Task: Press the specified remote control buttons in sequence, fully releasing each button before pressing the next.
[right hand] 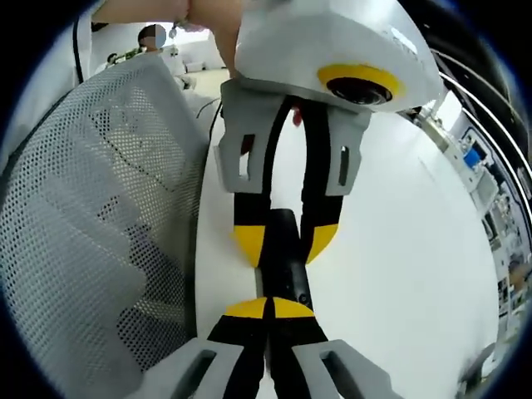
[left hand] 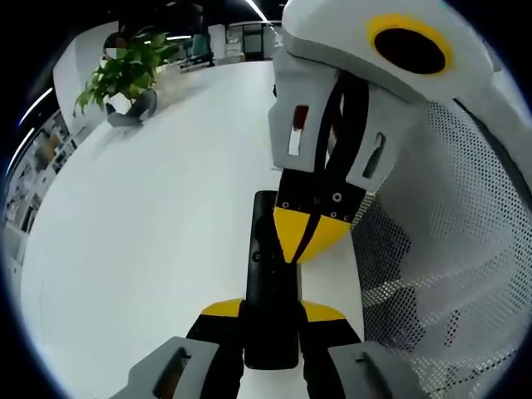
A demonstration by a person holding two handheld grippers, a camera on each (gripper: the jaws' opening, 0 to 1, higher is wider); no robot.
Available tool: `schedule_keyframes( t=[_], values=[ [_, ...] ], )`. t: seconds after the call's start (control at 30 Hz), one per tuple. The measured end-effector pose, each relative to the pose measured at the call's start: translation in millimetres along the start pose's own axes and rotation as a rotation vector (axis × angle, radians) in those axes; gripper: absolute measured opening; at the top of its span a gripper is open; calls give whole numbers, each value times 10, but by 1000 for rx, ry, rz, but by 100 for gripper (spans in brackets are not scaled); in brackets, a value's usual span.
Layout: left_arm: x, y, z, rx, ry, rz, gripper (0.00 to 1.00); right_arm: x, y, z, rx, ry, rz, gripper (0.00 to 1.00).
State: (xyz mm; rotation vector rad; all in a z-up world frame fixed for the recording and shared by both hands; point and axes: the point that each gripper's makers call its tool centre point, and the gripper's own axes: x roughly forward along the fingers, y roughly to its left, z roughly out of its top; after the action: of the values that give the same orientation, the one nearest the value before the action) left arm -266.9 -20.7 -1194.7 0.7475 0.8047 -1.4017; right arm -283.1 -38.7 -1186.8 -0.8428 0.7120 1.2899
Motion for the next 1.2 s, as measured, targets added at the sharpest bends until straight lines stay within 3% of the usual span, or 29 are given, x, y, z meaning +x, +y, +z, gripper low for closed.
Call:
schedule_keyframes(
  t=[0.1,0.17,0.2,0.47,0.8,0.97,1.2],
  values=[
    [1,0,-1,-1,-2,0,25,-8,2,12,37,-47,-13,0],
    [4,-5,-1,4,-1,4,25,-28,-7,24,143,-94,-1,0],
    [6,-15,0,9,3,9,25,-40,4,-11,175,-84,10,0],
    [31,-149,22,50,28,-3,25,-129,-6,11,182,-91,-4,0],
    [31,-248,24,25,-13,4,25,-75,67,8,169,-66,26,0],
    [28,-237,28,22,-29,-1,25,-56,69,-5,86,7,29,0],
    [26,-229,33,27,-28,-6,25,-51,56,-10,89,25,33,0]
  ],
)
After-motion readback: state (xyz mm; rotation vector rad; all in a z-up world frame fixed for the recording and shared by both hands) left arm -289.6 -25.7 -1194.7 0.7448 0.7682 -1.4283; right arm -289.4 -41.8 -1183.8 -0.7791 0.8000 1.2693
